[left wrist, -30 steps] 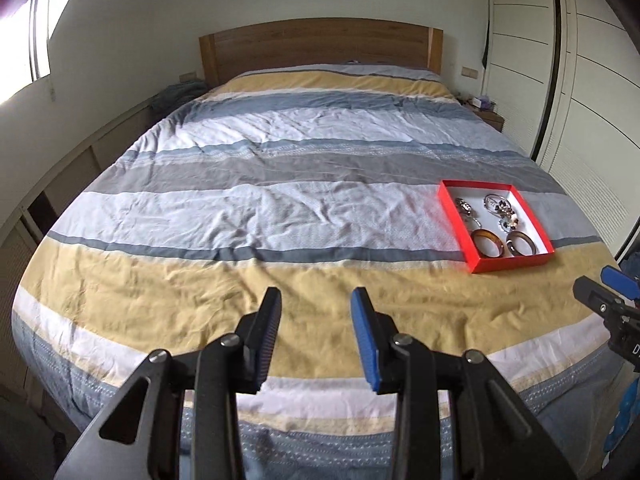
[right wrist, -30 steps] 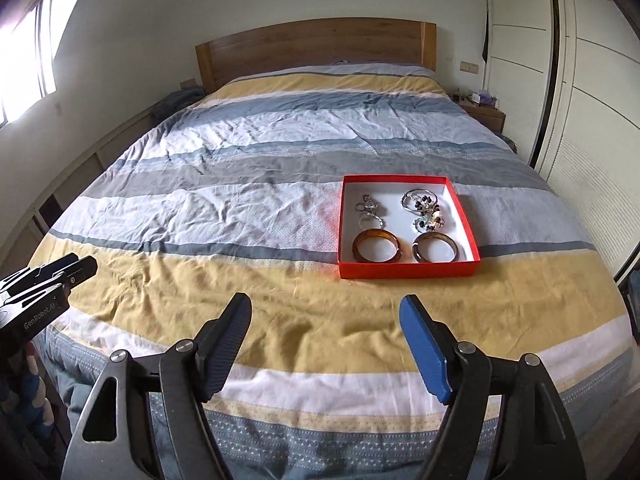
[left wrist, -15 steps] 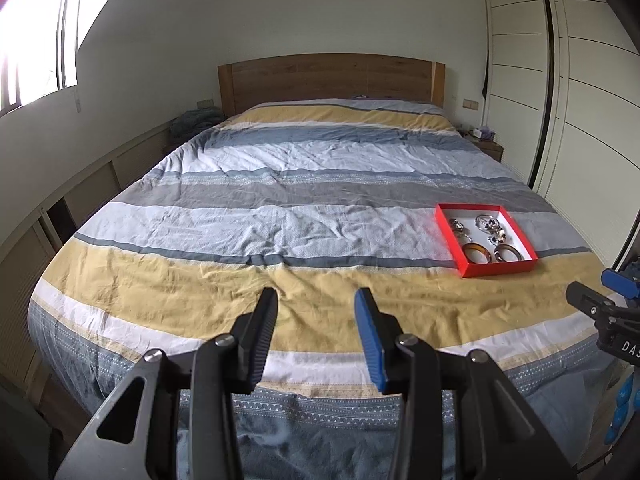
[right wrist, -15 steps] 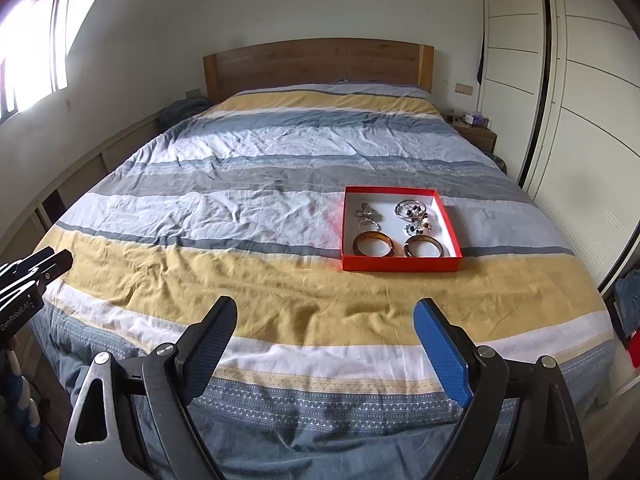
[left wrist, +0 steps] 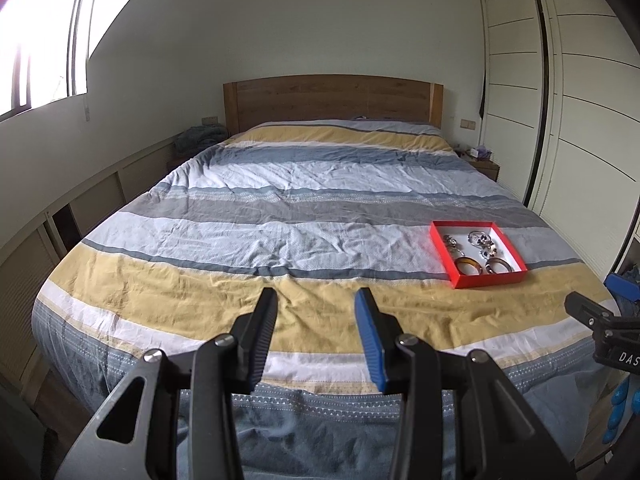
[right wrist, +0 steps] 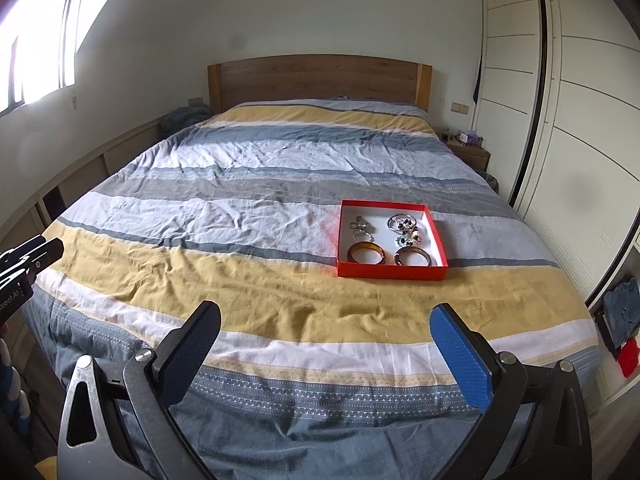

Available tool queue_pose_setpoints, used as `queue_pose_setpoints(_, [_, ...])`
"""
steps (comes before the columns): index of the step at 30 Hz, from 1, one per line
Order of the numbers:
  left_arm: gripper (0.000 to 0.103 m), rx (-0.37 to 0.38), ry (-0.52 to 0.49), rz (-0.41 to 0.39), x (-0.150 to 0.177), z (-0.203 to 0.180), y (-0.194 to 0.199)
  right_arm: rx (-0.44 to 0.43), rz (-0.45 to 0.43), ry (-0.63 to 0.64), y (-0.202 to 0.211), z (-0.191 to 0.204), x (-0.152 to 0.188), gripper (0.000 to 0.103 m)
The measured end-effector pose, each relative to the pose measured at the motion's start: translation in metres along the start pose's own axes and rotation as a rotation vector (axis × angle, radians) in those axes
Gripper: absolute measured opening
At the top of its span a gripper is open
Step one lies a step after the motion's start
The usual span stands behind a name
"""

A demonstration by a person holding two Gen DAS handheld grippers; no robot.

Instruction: Organize jewelry

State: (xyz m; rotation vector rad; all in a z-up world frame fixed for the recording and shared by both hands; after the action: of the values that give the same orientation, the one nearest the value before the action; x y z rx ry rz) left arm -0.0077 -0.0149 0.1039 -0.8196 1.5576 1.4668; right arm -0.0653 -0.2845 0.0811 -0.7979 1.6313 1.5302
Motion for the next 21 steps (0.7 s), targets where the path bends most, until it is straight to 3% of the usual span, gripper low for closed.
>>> queue_pose_setpoints(21, [0.038, 0.007, 0.013, -0.040, -0.004, 0.003, 0.021, -0.003, -0.027, 0.023, 0.016, 0.004, -0.002, 0.103])
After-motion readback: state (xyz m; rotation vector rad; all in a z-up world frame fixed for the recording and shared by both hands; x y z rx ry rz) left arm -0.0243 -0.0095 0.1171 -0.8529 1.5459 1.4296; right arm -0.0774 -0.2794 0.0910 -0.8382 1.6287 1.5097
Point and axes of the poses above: each gripper's, at about its wrist camera, not at the fingertips, and y roughly against the way its jaws point, z to its left, x to its underside, the point moved 10 cm from there along -y, roughly the way its jaws point, and after that the axes turned 5 degrees about -z, right-handed, at the moved point
